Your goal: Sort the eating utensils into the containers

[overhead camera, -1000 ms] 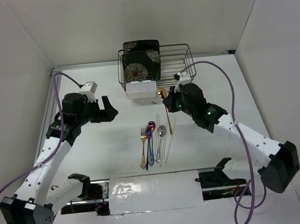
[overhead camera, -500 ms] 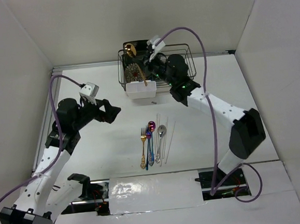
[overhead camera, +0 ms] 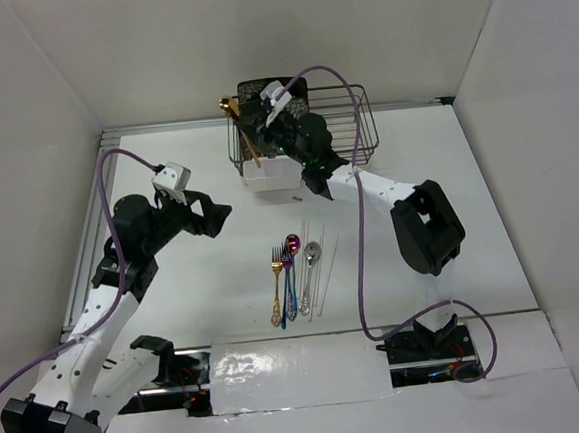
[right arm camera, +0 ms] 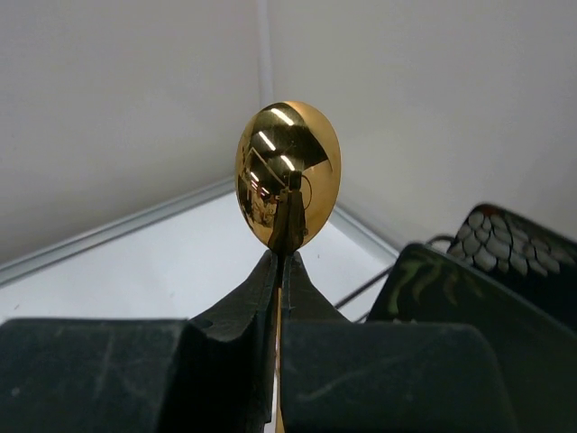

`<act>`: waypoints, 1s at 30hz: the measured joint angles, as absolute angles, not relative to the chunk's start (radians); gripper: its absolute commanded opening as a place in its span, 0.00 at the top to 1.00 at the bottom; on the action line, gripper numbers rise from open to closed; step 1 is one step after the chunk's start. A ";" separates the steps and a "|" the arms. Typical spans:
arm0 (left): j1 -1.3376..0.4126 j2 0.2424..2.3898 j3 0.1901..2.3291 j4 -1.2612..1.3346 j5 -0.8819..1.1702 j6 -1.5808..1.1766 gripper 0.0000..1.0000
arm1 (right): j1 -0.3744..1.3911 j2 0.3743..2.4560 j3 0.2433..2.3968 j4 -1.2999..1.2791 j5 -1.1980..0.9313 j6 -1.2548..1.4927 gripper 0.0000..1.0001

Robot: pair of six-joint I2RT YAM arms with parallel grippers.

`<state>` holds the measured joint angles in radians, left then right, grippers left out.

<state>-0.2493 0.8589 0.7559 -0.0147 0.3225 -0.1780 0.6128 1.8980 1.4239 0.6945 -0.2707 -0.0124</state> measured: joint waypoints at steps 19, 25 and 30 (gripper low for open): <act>-0.245 0.818 0.691 0.051 0.266 -0.102 0.00 | 0.655 2.030 1.439 0.806 -0.279 -0.110 1.00; -0.242 0.818 0.691 0.062 0.265 -0.101 0.00 | 0.651 2.030 1.372 0.806 -0.257 -0.124 1.00; -0.242 0.819 0.687 0.067 0.266 -0.101 0.00 | 0.648 2.017 1.333 0.815 -0.238 -0.108 1.00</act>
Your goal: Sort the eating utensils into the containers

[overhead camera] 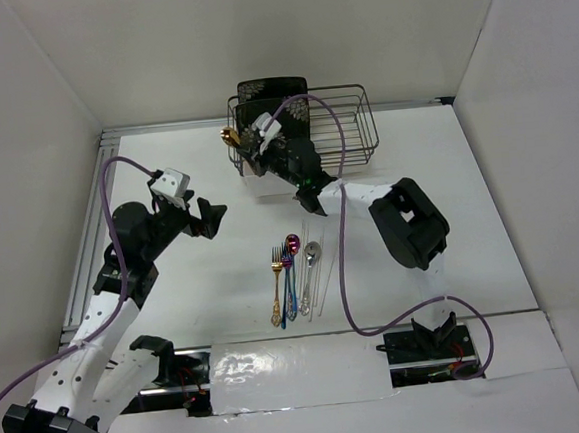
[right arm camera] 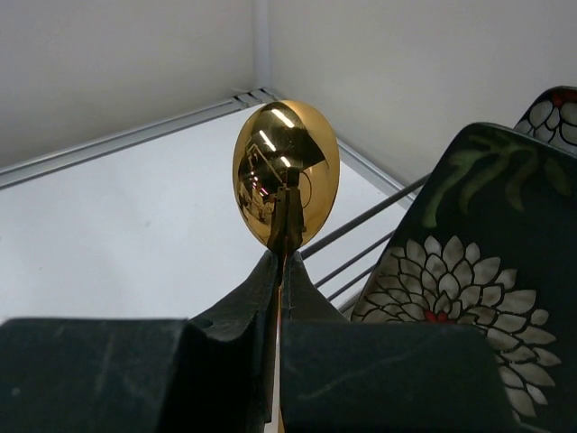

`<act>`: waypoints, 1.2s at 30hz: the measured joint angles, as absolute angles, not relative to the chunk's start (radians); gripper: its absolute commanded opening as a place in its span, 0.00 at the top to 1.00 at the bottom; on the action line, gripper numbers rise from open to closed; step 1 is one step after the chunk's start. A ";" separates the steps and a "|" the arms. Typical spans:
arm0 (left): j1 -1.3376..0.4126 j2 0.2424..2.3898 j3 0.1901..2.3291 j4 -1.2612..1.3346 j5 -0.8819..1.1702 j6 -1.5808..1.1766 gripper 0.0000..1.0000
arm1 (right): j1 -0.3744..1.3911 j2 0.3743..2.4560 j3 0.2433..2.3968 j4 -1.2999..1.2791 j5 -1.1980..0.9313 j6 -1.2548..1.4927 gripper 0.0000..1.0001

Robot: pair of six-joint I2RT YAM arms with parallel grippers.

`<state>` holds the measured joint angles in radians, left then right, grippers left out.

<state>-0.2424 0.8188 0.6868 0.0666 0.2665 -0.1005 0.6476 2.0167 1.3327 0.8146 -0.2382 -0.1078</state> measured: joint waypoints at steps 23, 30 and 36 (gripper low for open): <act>-0.237 0.820 0.687 0.053 0.300 -0.078 0.00 | 0.643 1.938 1.320 0.623 -0.167 -0.082 0.43; -0.237 0.845 0.693 0.050 0.300 -0.093 0.00 | 0.640 1.706 1.316 0.414 -0.047 -0.018 0.41; -0.236 0.883 0.710 0.023 0.299 -0.186 0.00 | 0.623 1.425 1.279 0.165 0.097 0.213 0.40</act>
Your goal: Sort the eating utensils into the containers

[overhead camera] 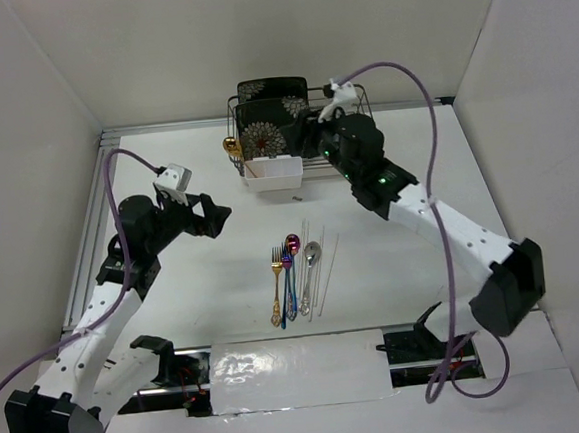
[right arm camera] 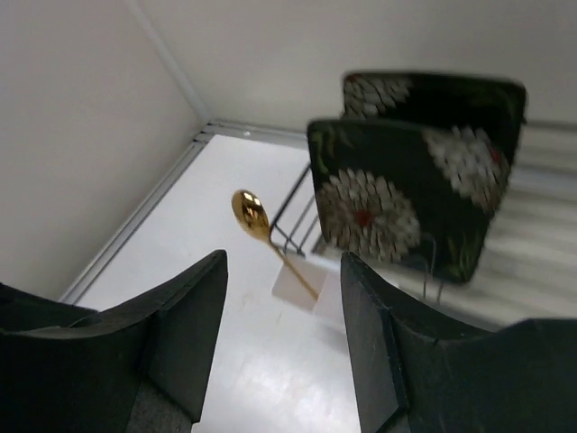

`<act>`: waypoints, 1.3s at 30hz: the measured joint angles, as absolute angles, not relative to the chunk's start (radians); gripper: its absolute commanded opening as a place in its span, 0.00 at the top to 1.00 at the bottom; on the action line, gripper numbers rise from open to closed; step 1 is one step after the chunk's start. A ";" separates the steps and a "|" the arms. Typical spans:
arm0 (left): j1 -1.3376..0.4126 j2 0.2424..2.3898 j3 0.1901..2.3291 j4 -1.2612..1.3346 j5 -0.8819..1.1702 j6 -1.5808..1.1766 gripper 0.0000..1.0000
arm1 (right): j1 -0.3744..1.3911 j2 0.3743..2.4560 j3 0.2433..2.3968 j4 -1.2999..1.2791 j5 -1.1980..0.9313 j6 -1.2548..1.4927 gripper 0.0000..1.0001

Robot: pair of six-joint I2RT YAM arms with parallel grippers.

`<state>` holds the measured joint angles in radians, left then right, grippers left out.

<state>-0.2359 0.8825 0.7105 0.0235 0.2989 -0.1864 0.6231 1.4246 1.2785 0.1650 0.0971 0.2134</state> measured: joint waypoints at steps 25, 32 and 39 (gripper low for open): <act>-0.231 0.779 0.720 -0.195 0.225 -0.372 0.00 | 0.846 1.518 0.880 -0.369 0.229 0.800 0.59; -0.229 0.779 0.720 -0.210 0.202 -0.365 0.00 | 0.880 1.589 0.950 -0.383 0.252 0.817 0.60; -0.229 0.779 0.720 -0.209 0.186 -0.347 0.00 | 0.890 1.620 0.979 -0.430 0.286 0.837 0.59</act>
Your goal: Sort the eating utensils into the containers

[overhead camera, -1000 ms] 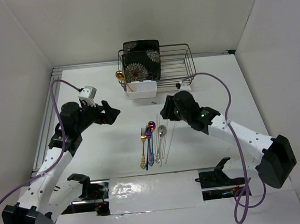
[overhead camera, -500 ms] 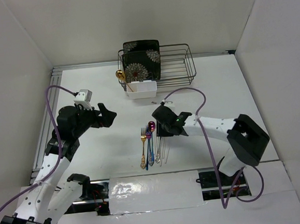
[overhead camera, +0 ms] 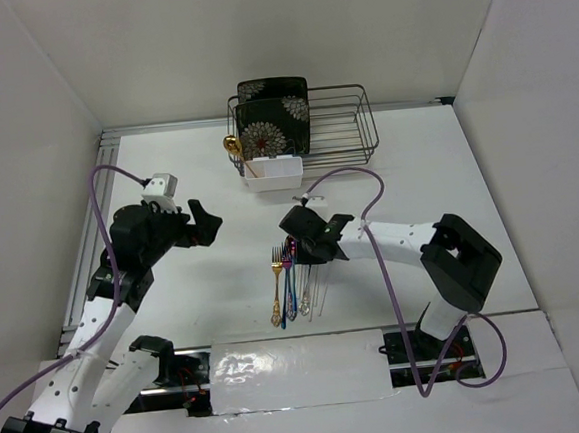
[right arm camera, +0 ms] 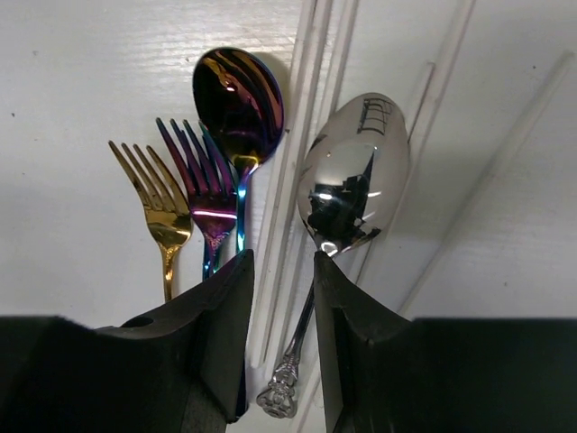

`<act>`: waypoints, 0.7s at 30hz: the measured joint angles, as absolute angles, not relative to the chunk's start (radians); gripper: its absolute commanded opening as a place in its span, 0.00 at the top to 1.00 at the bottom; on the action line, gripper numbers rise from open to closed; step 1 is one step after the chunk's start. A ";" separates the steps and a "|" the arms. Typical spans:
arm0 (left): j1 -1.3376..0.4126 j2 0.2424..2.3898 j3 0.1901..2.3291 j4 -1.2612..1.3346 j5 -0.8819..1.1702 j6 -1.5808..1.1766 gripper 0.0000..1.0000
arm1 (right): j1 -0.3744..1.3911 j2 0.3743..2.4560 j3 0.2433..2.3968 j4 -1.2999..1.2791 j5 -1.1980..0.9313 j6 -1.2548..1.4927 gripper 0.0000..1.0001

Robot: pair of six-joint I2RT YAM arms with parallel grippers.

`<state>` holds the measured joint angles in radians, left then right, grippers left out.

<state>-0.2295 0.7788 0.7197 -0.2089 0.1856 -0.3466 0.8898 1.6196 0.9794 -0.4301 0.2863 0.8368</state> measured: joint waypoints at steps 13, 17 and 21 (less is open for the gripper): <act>-0.229 0.810 0.713 -0.185 0.179 -0.342 0.00 | 0.905 1.620 0.983 -0.503 0.326 0.859 0.60; -0.229 0.817 0.713 -0.179 0.178 -0.342 0.00 | 0.905 1.641 0.983 -0.501 0.326 0.850 0.63; -0.229 0.816 0.713 -0.178 0.171 -0.341 0.00 | 0.905 1.656 0.983 -0.498 0.326 0.846 0.71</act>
